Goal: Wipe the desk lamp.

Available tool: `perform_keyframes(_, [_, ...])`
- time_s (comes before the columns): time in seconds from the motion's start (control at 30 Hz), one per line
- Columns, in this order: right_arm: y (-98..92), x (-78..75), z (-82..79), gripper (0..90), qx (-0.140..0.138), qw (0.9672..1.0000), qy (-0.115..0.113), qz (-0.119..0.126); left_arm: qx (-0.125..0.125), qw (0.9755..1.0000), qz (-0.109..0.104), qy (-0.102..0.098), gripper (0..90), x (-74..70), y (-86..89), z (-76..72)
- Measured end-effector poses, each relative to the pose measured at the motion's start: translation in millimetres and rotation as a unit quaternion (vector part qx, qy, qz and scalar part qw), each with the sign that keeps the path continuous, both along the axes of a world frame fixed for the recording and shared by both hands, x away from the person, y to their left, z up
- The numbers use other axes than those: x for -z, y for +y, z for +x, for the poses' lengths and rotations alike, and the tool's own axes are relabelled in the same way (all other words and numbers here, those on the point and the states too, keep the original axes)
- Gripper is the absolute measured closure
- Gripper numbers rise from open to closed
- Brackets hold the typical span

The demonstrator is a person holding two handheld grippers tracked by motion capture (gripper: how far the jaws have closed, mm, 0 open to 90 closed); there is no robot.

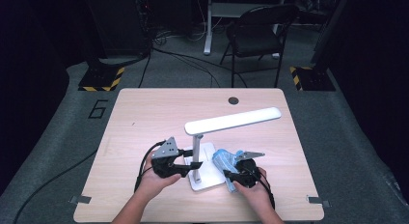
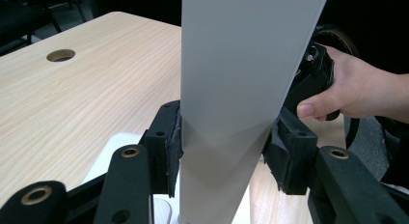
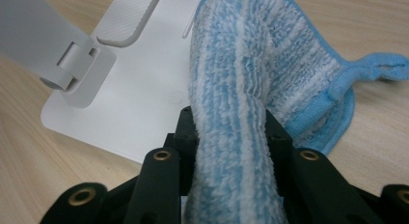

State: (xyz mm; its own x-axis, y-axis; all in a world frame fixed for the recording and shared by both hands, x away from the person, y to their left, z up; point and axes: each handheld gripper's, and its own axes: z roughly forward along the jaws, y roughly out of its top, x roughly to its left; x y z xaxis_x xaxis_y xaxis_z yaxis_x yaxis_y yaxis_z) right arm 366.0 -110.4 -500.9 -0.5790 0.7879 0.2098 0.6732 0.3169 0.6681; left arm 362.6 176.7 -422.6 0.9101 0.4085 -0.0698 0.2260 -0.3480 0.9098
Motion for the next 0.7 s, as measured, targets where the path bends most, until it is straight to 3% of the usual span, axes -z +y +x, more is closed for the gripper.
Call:
perform_keyframes(0.3, [-3.2,2.5,-0.2,66.6,0.014,0.9995,-0.028,-0.003,-0.001,1.0,-0.005,0.001,51.6,0.8,0.3,-0.5])
perform_keyframes(0.47, [-8.6,0.3,0.1,65.7,0.026,0.9985,-0.049,-0.002,-0.007,1.0,-0.006,-0.001,51.6,1.0,-0.6,2.7])
perform_keyframes(0.53, [-8.0,-0.9,-1.3,65.6,0.033,0.9984,-0.045,0.003,-0.008,0.9999,-0.006,-0.003,51.7,1.0,-0.8,3.6])
perform_keyframes(0.7, [-9.6,-7.2,-4.9,64.9,0.031,0.9976,-0.061,-0.001,-0.017,0.9998,-0.008,-0.006,51.7,1.4,-3.1,6.0])
